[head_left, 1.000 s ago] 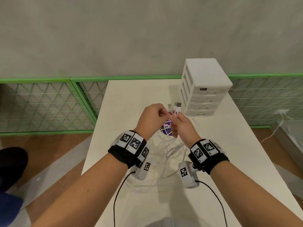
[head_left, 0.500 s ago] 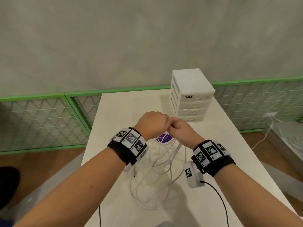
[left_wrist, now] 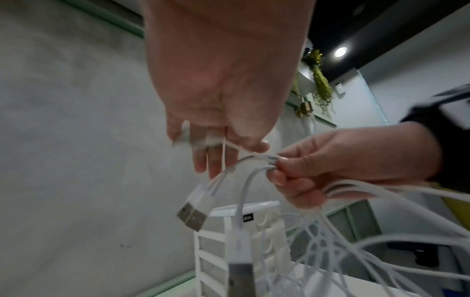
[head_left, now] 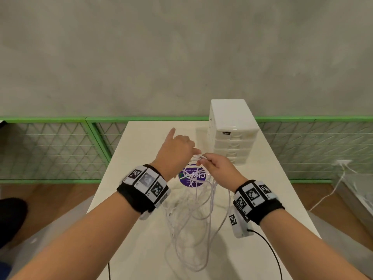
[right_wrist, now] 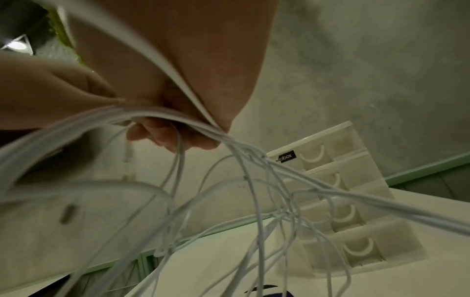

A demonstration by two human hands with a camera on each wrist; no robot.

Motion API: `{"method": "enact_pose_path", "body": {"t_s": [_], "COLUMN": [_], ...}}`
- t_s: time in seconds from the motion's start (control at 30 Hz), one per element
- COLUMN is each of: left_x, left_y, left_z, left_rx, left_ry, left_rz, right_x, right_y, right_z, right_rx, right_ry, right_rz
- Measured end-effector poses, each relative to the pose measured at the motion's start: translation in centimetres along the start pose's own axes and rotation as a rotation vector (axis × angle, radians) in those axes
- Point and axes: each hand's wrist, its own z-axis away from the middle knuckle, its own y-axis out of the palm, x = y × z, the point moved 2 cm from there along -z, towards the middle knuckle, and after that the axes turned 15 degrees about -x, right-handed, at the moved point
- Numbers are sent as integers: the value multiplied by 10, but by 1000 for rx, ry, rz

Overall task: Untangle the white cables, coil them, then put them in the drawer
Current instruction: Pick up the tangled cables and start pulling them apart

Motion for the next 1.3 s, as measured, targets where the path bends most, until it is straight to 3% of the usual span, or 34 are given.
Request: {"method": "enact_pose_path", "body": {"t_s": [0.1, 0.2, 0.43, 0.5, 0.7, 0.87, 1.07, 1.1, 1.17, 1.23, 1.3], "left_x": [-19, -26, -6, -6, 3, 34, 37, 36, 29, 19, 7], "left_y": [4, 10, 3, -5, -28, -41, -31, -30, -29, -28, -27], "left_z": [1, 1, -6, -9, -14, -12, -4, -3, -3, -3, -3], "left_rx": [-85, 57, 10, -14, -217, -403, -405, -391, -317, -245, -213], "left_ry": [-99, -207, -228, -237, -315, -459, -501, -510, -505, -477, -443], "left_rz": [380, 540, 316, 315, 386, 445, 435, 460, 485, 473, 516], "right_x": [4, 2, -30, -34, -57, -94, -115, -111, -89, -52, -19], "right_y": [-3, -5, 4, 11, 19, 9, 3, 2, -1, 0, 10], "right_z": [-6, -13, -1, 6, 14, 28, 33, 32, 29, 24, 19], "right_rx": [-11, -24, -25, 44, 25, 116, 149, 123, -68, -303, -387], "right_ry": [-48, -46, -26, -64, -100, 1, 133, 96, -40, -276, -468], "right_rz": [6, 2, 7, 40, 249, 390, 570, 548, 375, 196, 145]}}
